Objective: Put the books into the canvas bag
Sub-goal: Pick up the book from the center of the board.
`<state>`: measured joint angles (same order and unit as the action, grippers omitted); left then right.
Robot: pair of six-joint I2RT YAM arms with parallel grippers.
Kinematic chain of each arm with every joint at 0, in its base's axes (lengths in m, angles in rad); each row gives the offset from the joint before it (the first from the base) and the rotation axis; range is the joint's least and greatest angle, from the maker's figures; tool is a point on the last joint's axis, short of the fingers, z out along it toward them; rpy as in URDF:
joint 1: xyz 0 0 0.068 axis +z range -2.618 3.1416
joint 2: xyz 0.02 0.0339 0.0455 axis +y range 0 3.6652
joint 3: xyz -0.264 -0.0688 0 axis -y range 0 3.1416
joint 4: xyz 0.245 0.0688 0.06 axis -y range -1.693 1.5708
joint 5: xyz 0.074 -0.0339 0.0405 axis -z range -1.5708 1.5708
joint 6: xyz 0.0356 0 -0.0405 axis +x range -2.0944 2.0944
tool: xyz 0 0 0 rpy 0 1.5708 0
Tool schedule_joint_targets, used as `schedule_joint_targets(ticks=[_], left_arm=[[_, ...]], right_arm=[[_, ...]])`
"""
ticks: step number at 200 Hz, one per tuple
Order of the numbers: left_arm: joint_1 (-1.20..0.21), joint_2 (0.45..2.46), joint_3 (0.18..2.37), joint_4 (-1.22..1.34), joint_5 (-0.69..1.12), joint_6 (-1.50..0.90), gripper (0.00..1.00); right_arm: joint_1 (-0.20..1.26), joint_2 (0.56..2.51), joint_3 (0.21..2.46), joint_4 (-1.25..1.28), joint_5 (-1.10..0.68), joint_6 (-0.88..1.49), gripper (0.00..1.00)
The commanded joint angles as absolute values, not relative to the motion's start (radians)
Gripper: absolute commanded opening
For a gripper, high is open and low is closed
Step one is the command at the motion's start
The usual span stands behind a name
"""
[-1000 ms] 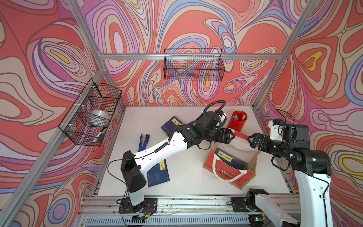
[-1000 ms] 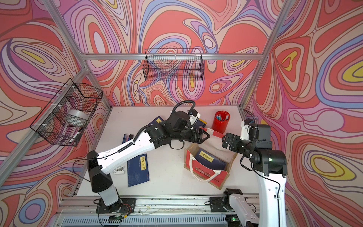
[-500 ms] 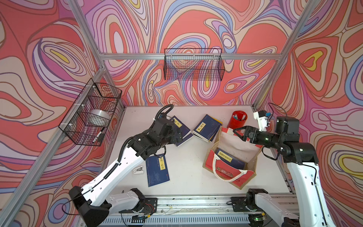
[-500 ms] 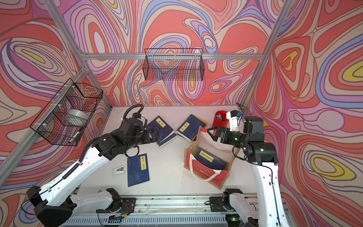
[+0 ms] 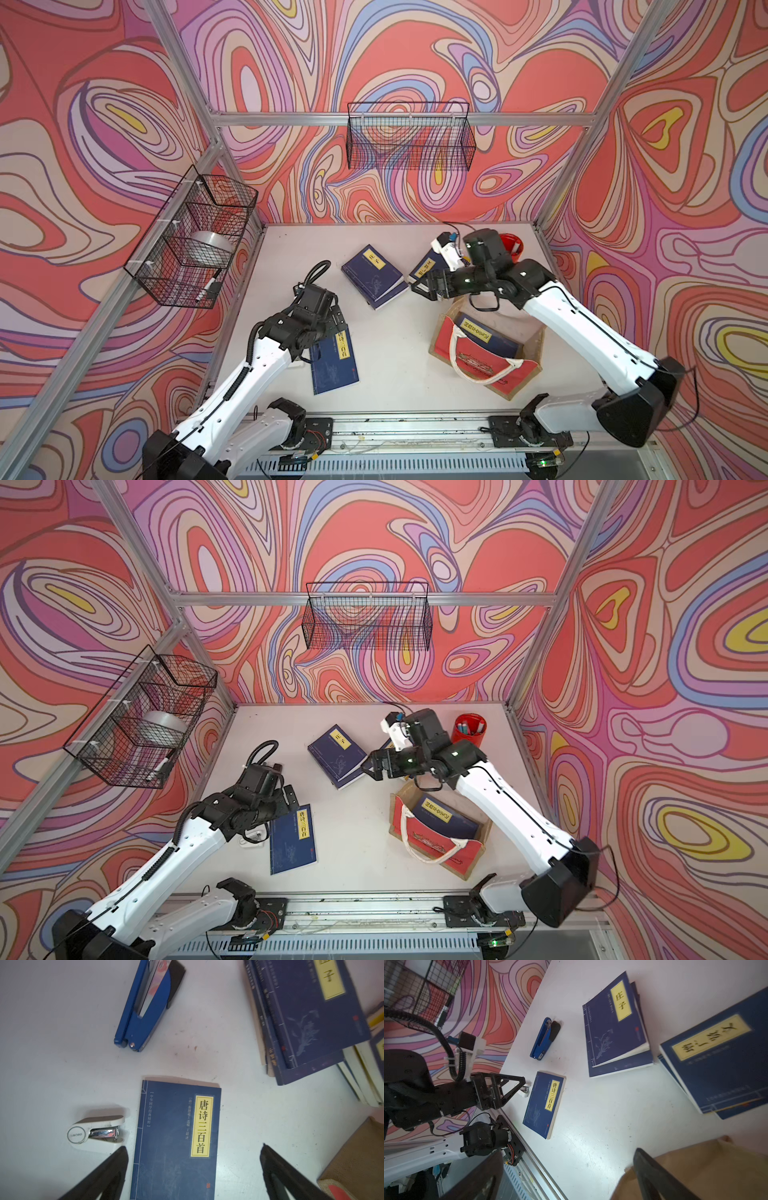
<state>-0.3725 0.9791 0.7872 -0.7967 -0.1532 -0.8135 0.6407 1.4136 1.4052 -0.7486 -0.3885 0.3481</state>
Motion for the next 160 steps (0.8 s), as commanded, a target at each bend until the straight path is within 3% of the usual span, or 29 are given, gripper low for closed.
schedule_joint_targets(ticks=[1, 43, 107, 160], left_arm=[[-0.282, 0.934, 0.708, -0.738, -0.012, -0.863, 1.0], [-0.14, 0.907, 0.555, -0.644, 0.149, -0.902, 1.0], [-0.106, 0.865, 0.416, -0.534, 0.205, -0.929, 1.0], [-0.1, 0.881, 0.363, -0.47, 0.217, -0.926, 1.0]], right_arm=[[0.778, 1.517, 1.435, -0.681, -0.316, 0.386, 0.98], [0.929, 1.72, 1.431, -0.533, -0.345, 0.464, 0.99], [0.986, 1.987, 1.45, -0.418, -0.393, 0.52, 0.98], [1.005, 2.067, 1.451, -0.362, -0.398, 0.543, 0.98]])
